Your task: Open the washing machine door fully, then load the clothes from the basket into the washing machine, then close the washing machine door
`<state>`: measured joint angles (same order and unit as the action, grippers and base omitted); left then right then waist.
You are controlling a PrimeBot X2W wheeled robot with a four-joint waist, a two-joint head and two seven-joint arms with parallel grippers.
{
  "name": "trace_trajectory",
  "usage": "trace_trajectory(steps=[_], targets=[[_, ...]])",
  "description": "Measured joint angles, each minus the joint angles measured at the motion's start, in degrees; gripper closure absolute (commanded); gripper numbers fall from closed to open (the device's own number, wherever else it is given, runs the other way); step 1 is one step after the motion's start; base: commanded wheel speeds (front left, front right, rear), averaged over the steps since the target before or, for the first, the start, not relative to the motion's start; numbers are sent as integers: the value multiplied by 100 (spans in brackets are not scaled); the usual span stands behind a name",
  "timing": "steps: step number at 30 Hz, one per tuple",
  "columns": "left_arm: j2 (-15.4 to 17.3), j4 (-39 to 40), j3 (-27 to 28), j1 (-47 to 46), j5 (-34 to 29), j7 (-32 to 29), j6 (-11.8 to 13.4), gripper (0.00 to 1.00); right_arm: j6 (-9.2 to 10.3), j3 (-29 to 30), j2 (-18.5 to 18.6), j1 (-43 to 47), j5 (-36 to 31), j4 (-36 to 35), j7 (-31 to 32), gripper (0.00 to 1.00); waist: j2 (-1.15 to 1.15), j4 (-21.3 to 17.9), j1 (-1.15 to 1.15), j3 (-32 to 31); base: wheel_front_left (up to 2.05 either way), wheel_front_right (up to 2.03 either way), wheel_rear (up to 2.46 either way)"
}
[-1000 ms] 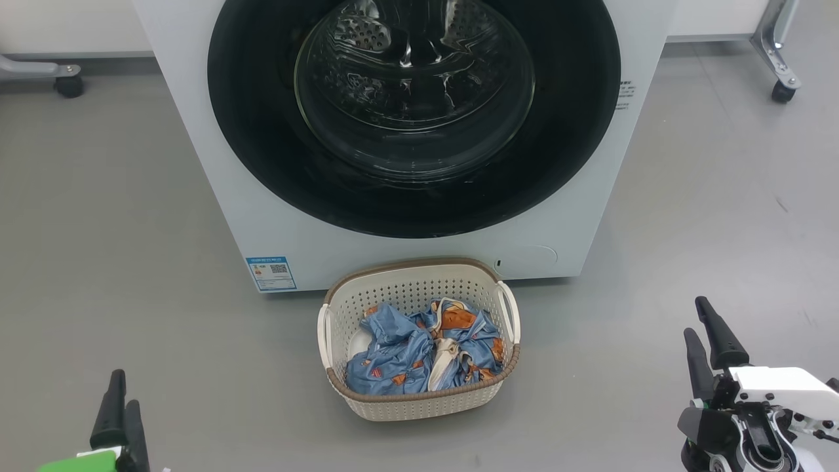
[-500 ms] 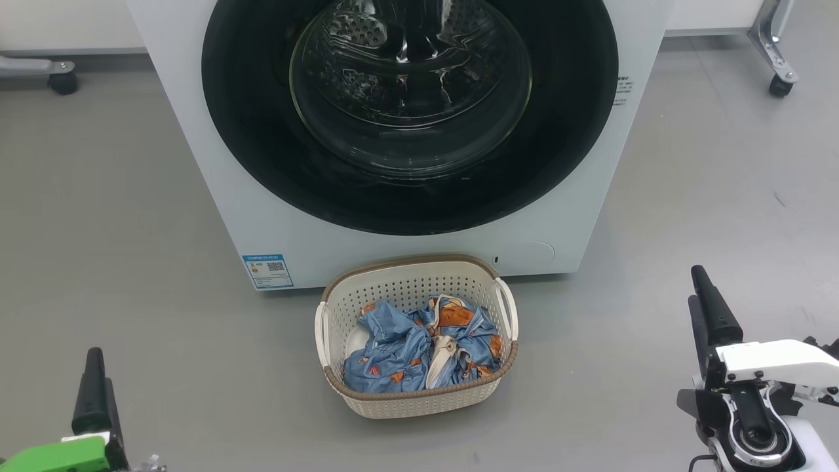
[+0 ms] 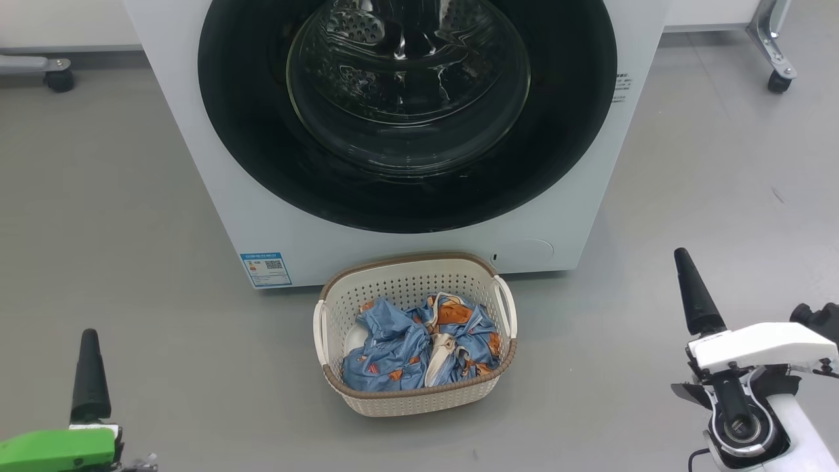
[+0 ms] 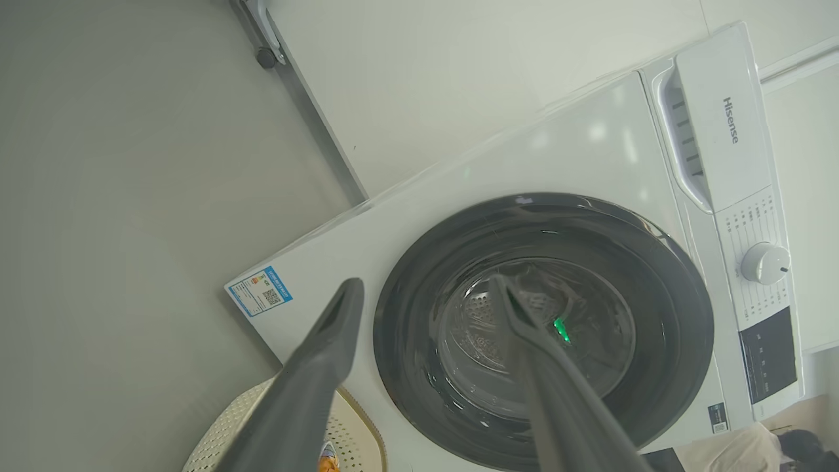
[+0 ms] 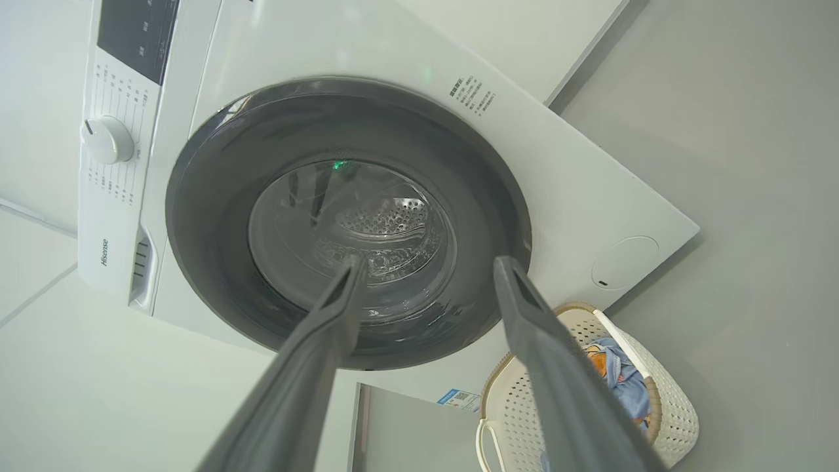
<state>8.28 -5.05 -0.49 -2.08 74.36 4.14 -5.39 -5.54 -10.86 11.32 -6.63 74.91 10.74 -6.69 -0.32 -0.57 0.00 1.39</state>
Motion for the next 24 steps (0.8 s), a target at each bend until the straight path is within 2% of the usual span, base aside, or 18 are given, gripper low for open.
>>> trace_trajectory(steps=[13, 24], targets=[[430, -10, -379, 3, -1418, 259, -51, 0, 10, -547, 245, -233, -1410, 257, -176, 0, 0, -13, 0, 6, 0, 0, 0], [669, -59, -642, 5, -2510, 479, -57, 0, 108, -972, 326, -421, -2396, 454, -352, 0, 0, -20, 0, -15, 0, 0, 0]])
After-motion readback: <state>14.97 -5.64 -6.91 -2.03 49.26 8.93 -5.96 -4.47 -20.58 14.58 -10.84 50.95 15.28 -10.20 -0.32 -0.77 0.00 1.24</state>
